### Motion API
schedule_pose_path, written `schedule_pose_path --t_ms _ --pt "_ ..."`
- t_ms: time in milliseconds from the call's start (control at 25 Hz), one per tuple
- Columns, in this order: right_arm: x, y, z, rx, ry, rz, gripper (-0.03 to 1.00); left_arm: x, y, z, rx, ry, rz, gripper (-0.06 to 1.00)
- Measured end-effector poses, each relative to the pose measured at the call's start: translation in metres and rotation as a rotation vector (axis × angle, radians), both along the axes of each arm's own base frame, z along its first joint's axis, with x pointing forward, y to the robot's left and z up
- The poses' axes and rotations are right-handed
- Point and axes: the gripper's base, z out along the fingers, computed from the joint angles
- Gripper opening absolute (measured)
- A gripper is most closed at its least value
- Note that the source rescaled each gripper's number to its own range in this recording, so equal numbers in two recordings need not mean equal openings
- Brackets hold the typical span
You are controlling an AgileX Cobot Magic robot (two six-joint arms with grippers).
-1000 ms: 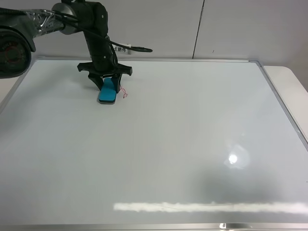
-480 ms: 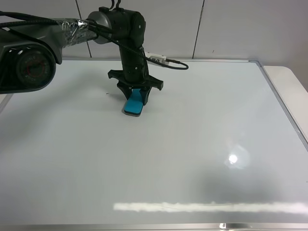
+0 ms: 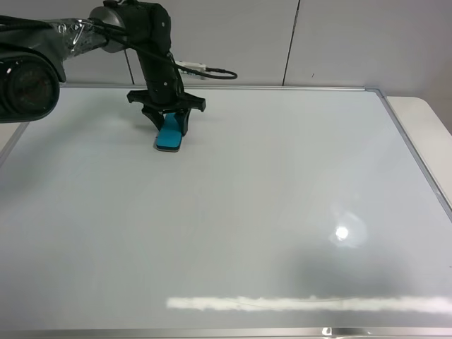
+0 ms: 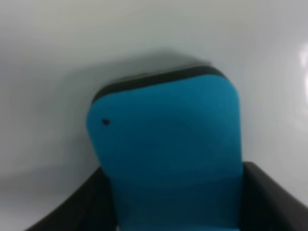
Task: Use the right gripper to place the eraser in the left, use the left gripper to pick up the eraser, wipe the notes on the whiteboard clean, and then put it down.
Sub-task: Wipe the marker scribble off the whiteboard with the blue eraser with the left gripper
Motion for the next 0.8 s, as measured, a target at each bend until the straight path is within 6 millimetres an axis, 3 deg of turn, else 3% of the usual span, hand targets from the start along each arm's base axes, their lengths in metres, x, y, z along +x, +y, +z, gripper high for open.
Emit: schedule_pose_path --t_ms 200,320,520,800 --pt "0.000 0.000 0.000 0.000 0.000 0.000 1.00 0.022 0.052 0.009 0.025 -0.064 0.093 0.01" --pt "0.000 0.000 0.000 0.000 0.000 0.000 1.00 0.024 0.065 0.007 0.031 -0.053 0.117 0.01" --pt "0.000 0.000 0.000 0.000 0.000 0.000 1.00 0.024 0.064 0.006 0.026 -0.049 0.117 0.01" --pt "0.000 0.000 0.000 0.000 0.000 0.000 1.00 0.017 0.031 0.000 0.019 -0.036 0.054 0.01"
